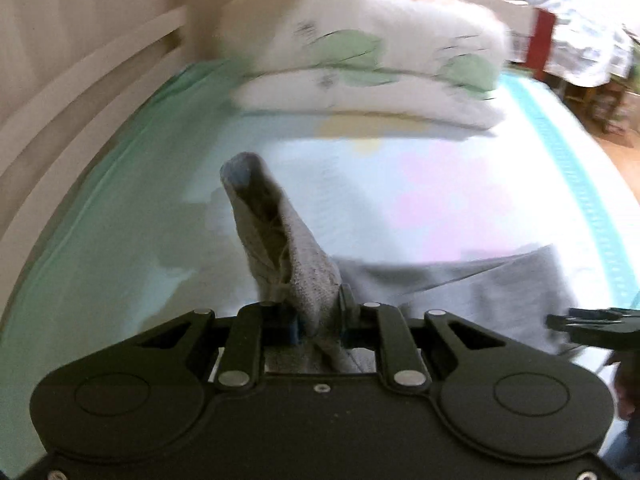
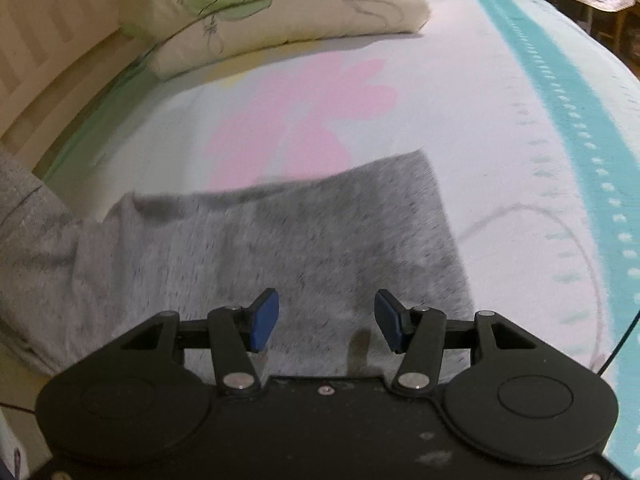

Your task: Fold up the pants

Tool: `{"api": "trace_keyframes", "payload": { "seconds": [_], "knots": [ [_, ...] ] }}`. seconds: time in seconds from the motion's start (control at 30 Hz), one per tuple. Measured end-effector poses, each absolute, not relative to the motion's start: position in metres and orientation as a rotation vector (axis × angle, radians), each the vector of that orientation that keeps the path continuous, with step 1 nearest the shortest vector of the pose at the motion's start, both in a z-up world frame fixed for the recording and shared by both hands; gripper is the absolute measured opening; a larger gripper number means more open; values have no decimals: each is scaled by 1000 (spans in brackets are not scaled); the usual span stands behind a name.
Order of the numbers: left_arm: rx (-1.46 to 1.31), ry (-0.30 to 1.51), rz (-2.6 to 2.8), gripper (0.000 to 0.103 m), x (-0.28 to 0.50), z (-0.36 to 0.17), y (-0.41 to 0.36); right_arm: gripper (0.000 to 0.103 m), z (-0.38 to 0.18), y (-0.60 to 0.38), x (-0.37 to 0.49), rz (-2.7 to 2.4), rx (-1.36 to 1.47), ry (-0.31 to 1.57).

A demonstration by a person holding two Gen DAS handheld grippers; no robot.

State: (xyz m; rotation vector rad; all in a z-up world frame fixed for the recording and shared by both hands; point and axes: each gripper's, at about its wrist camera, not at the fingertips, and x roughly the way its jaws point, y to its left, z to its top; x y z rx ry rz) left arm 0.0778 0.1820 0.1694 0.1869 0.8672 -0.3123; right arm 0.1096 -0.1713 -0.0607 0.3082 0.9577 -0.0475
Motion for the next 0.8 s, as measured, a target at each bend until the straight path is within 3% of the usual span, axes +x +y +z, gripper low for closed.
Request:
{"api": "trace_keyframes", "payload": {
  "seconds": [0.27, 0.6, 0.8],
  "knots": [
    [239, 877, -545, 22, 63, 152, 47, 57, -44, -227, 104, -166, 466, 884],
    [265, 1080, -612, 10, 44, 43, -79, 57, -44, -309, 84, -379, 738, 772],
    [221, 1099, -513, 20, 32, 42, -81, 58, -47, -296, 96, -307, 646, 816]
  ]
}}
